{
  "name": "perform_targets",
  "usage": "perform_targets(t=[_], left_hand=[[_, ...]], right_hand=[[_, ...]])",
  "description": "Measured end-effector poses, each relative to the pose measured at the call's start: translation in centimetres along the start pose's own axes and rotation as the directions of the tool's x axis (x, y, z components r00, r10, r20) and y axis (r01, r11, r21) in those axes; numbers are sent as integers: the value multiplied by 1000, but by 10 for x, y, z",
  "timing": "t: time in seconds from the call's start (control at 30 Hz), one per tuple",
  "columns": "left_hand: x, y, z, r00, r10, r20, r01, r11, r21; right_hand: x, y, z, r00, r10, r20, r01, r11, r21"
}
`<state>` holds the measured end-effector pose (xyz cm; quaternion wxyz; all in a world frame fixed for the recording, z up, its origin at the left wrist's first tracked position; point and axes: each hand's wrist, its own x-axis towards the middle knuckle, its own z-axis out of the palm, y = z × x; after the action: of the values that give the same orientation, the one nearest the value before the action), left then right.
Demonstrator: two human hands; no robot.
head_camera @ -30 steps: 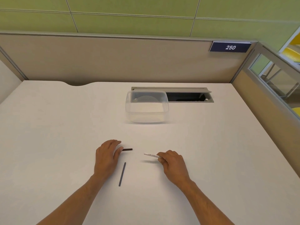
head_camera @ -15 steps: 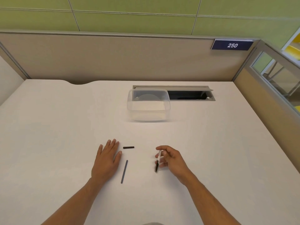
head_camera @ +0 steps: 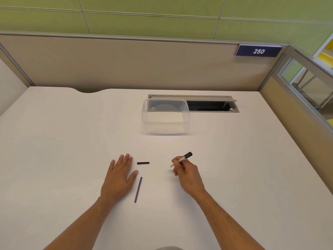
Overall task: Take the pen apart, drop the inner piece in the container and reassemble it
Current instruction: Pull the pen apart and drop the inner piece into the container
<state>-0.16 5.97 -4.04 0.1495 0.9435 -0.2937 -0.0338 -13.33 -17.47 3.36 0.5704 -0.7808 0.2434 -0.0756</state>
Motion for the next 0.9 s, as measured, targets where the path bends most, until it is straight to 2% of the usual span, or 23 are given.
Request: perform_targets(t=[0.07,0.17,0.27,0.33,0.47,0.6,0.73,0.9], left_hand=[[0,1,0,1000,-2,-8,2,1000,-5],[-1,1,1,1000,-3,-13,3,1000,-4],[0,0,1,1000,-6,-18,6,1000,-6],[0,0,1,1000,-6,-21,6,1000,-7],[-1,1,1,999,-3,-33,2,1000,-4],[-1,2,-1,999,-3,-37,2,1000,-15],[-1,2,0,999,-4,-37,4,1000,-16],[0,1,1,999,-9,-37,9,1000,-10]], right_hand=[[1,0,2,998,-62,8,63,988,-139],[2,2,5,992,-100,80,124,904,-409],[5,1,8,989,-109,97,143,855,-498],[6,-1,9,988,-125,90,154,844,-515],[8,-2,8,994,-64,87,100,862,-497],[10,-4,9,993,-104,61,120,879,-461],[11,-2,10,989,-76,126,127,872,-474],[12,-5,11,984,-161,81,180,870,-459]])
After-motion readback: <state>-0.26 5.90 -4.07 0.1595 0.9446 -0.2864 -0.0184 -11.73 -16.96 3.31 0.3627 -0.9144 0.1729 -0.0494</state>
